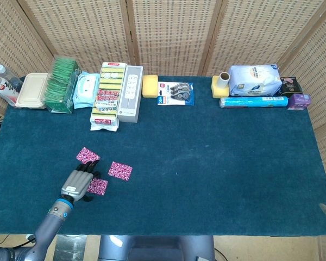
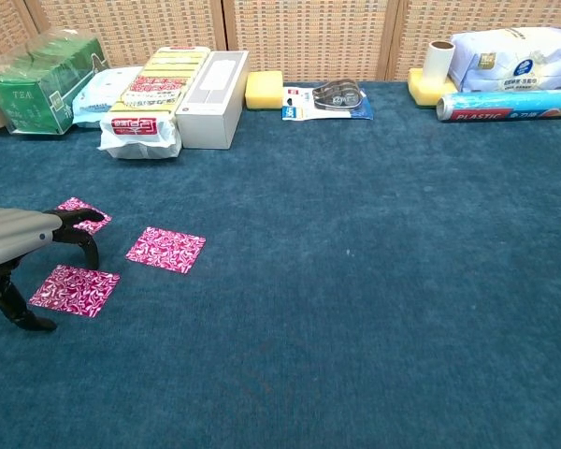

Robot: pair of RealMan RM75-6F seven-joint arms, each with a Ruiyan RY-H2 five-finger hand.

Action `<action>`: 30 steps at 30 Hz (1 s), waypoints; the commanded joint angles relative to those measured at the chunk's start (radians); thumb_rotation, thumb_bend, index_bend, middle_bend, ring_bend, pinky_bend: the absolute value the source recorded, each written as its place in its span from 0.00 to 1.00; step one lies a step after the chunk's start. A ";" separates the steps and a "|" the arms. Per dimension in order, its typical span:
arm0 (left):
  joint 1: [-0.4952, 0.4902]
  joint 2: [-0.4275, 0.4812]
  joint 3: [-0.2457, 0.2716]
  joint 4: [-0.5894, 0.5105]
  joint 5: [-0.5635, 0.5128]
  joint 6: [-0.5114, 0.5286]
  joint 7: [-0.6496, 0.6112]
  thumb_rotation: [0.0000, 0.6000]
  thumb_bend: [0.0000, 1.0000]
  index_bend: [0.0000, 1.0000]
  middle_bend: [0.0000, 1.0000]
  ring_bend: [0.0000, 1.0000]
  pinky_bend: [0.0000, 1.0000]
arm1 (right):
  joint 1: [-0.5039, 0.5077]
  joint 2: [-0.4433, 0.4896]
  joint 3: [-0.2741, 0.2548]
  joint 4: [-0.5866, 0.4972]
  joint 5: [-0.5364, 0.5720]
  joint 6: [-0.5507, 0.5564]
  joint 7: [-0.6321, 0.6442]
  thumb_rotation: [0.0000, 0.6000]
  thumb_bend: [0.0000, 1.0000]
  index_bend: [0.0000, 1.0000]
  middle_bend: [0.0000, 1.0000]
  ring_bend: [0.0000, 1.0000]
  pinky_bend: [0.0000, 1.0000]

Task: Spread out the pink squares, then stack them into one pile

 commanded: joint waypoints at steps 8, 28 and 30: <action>-0.005 0.005 -0.006 -0.002 -0.007 -0.007 0.005 1.00 0.21 0.33 0.00 0.00 0.09 | 0.000 0.003 -0.001 0.001 -0.001 -0.002 0.004 1.00 0.02 0.21 0.05 0.00 0.00; -0.005 0.026 -0.009 -0.027 0.011 0.007 0.016 1.00 0.24 0.33 0.00 0.00 0.09 | 0.002 0.003 0.000 0.002 0.001 -0.003 0.004 1.00 0.02 0.21 0.05 0.00 0.00; -0.007 0.035 -0.011 -0.034 0.016 0.008 0.016 1.00 0.24 0.33 0.00 0.00 0.09 | 0.001 0.002 -0.001 0.002 0.001 -0.003 0.003 1.00 0.02 0.21 0.05 0.00 0.00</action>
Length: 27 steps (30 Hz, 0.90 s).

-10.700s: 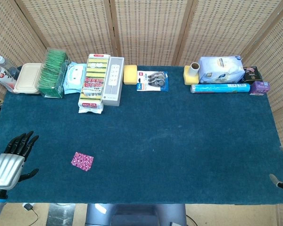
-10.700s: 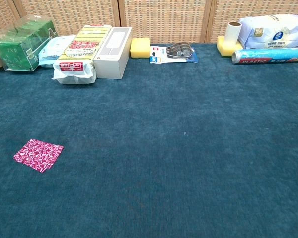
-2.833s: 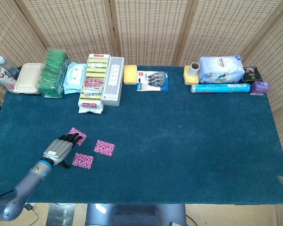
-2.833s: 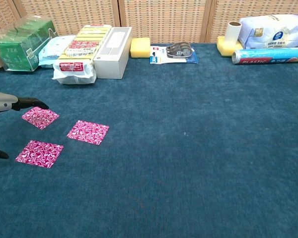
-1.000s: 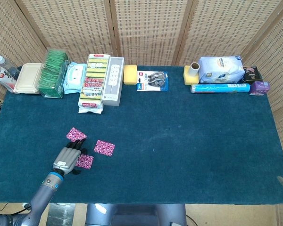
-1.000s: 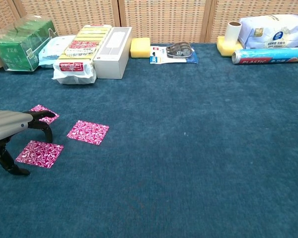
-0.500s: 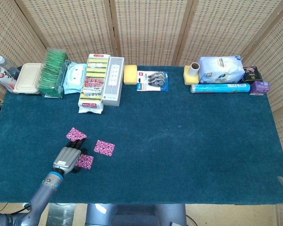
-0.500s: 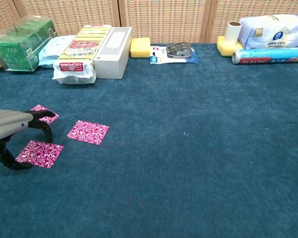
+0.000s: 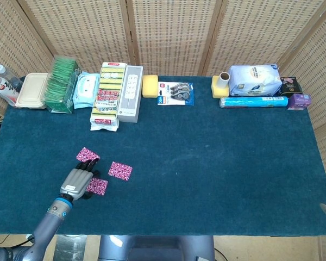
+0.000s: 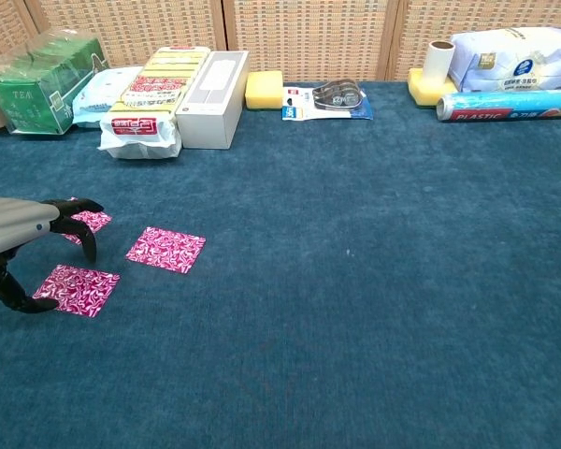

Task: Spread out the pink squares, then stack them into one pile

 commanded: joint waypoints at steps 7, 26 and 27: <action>-0.005 0.015 -0.002 -0.012 -0.003 -0.006 0.004 1.00 0.25 0.33 0.00 0.00 0.09 | -0.001 -0.003 -0.001 0.001 -0.002 0.002 -0.001 1.00 0.02 0.21 0.05 0.00 0.00; -0.012 -0.023 0.013 0.020 -0.030 -0.004 0.070 1.00 0.22 0.33 0.00 0.00 0.09 | -0.002 -0.002 0.000 0.003 -0.002 0.004 0.009 1.00 0.02 0.21 0.05 0.00 0.00; -0.011 -0.024 0.012 0.021 -0.029 -0.001 0.070 1.00 0.22 0.33 0.00 0.00 0.09 | -0.002 -0.002 0.000 0.003 -0.002 0.004 0.009 1.00 0.02 0.21 0.05 0.00 0.00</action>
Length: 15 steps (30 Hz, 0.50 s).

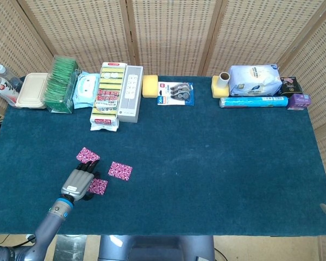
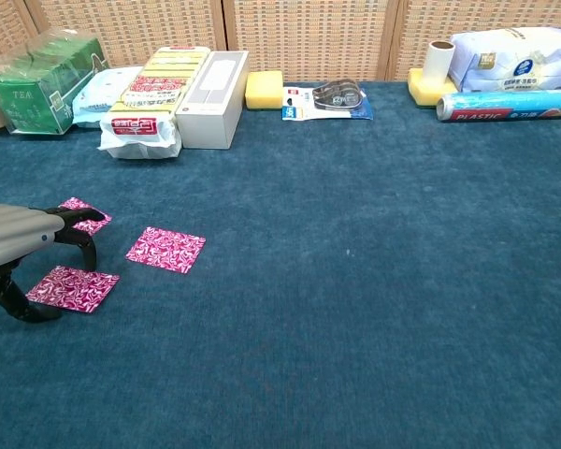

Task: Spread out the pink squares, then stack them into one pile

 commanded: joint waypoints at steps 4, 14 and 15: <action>0.003 -0.004 -0.003 0.003 0.002 0.010 -0.001 1.00 0.22 0.33 0.00 0.00 0.09 | 0.001 0.001 -0.001 -0.001 -0.002 -0.001 0.000 1.00 0.02 0.21 0.05 0.00 0.00; 0.003 -0.014 -0.003 0.014 0.004 0.007 -0.003 1.00 0.23 0.35 0.00 0.00 0.09 | 0.001 0.001 0.000 -0.003 0.000 -0.002 -0.003 1.00 0.02 0.21 0.05 0.00 0.00; 0.003 -0.015 -0.004 0.014 0.003 0.008 -0.003 1.00 0.24 0.36 0.00 0.00 0.09 | 0.000 0.001 -0.001 -0.002 -0.001 -0.001 -0.001 1.00 0.02 0.21 0.05 0.00 0.00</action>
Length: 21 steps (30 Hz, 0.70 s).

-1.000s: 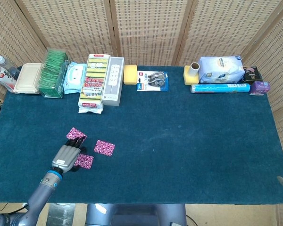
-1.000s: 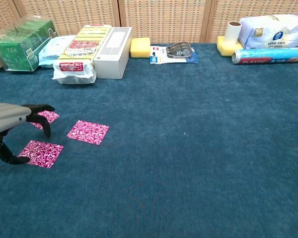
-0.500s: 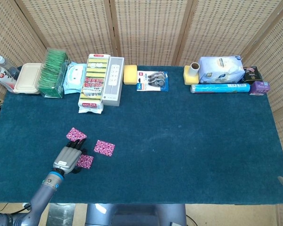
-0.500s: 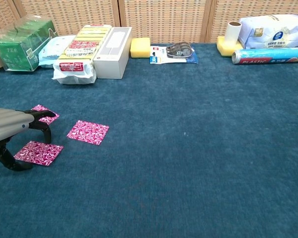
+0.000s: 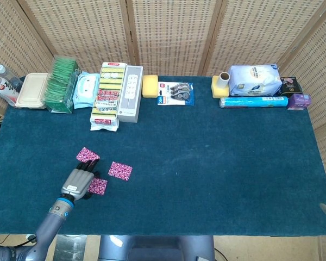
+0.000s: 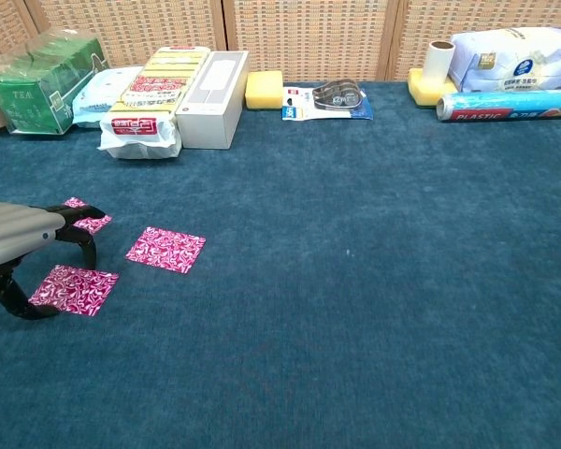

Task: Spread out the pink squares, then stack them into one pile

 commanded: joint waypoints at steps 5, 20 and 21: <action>0.004 -0.006 -0.001 0.004 0.005 0.015 0.006 1.00 0.25 0.40 0.00 0.00 0.09 | -0.003 0.001 0.000 0.004 -0.001 0.004 0.009 1.00 0.02 0.21 0.05 0.00 0.00; 0.007 0.022 -0.014 -0.018 0.027 0.023 -0.019 1.00 0.25 0.40 0.00 0.00 0.09 | -0.001 -0.002 -0.002 0.003 -0.003 0.001 0.003 1.00 0.02 0.21 0.05 0.00 0.00; 0.006 0.025 -0.017 -0.019 0.028 0.022 -0.022 1.00 0.25 0.40 0.00 0.00 0.09 | -0.001 -0.002 -0.002 0.003 -0.003 0.001 0.003 1.00 0.02 0.21 0.05 0.00 0.00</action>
